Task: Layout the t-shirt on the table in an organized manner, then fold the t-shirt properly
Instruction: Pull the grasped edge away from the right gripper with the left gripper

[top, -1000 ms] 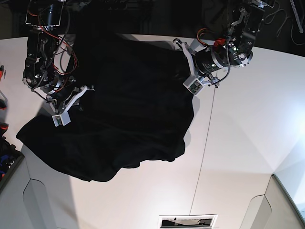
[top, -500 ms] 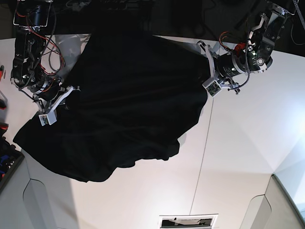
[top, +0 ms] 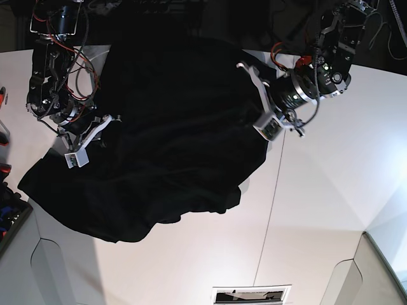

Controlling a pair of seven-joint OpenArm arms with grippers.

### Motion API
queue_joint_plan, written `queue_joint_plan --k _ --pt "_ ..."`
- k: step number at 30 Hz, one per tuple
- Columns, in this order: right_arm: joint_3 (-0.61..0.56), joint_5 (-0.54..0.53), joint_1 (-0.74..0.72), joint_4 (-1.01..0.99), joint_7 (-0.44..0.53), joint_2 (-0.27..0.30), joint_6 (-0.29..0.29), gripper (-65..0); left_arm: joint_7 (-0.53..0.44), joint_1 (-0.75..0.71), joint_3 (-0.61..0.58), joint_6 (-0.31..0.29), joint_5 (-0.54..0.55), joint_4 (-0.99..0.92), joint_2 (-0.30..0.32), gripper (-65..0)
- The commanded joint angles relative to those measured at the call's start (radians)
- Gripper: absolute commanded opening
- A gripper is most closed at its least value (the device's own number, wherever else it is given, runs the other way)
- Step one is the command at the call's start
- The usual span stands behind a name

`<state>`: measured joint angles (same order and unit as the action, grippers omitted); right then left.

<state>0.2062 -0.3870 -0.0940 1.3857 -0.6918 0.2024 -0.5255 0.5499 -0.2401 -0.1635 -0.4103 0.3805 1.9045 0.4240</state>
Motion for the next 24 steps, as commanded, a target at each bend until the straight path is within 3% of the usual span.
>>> queue_joint_plan --k 1,3,6,8,11,14,18,24 --pt "0.003 0.014 -0.004 0.012 -0.001 0.012 0.005 -65.0 -0.027 0.01 0.043 0.034 -0.008 0.008 0.011 -59.3" --pt "0.003 0.013 0.004 0.012 0.0 0.015 0.005 -65.0 -0.027 0.01 0.135 0.067 0.0 -0.014 0.011 -58.9" --pt "0.003 0.013 0.006 0.012 0.003 0.016 0.005 -65.0 -0.026 0.01 0.24 0.048 0.098 -0.09 0.011 -55.1" --pt "0.003 0.013 0.006 0.012 0.003 0.016 0.005 -65.0 -0.002 0.009 0.276 0.005 0.164 -0.154 0.011 -45.1" --pt "0.003 0.012 0.006 0.012 0.003 0.016 0.005 -65.0 0.069 0.004 0.302 -0.014 0.268 -0.228 0.01 -30.0" --pt "0.003 0.002 0.006 0.012 0.003 0.016 0.005 -65.0 0.101 -0.01 0.315 -0.013 0.343 -0.266 0.01 -29.3" --pt "0.003 0.002 0.006 0.012 0.003 0.016 0.005 -65.0 0.116 -0.04 0.315 -0.024 0.357 -0.276 -0.005 -29.3" --pt "0.003 0.002 0.006 0.012 0.003 0.016 0.005 -65.0 0.184 -0.093 0.314 -0.1 0.474 -0.276 -0.057 -29.3"
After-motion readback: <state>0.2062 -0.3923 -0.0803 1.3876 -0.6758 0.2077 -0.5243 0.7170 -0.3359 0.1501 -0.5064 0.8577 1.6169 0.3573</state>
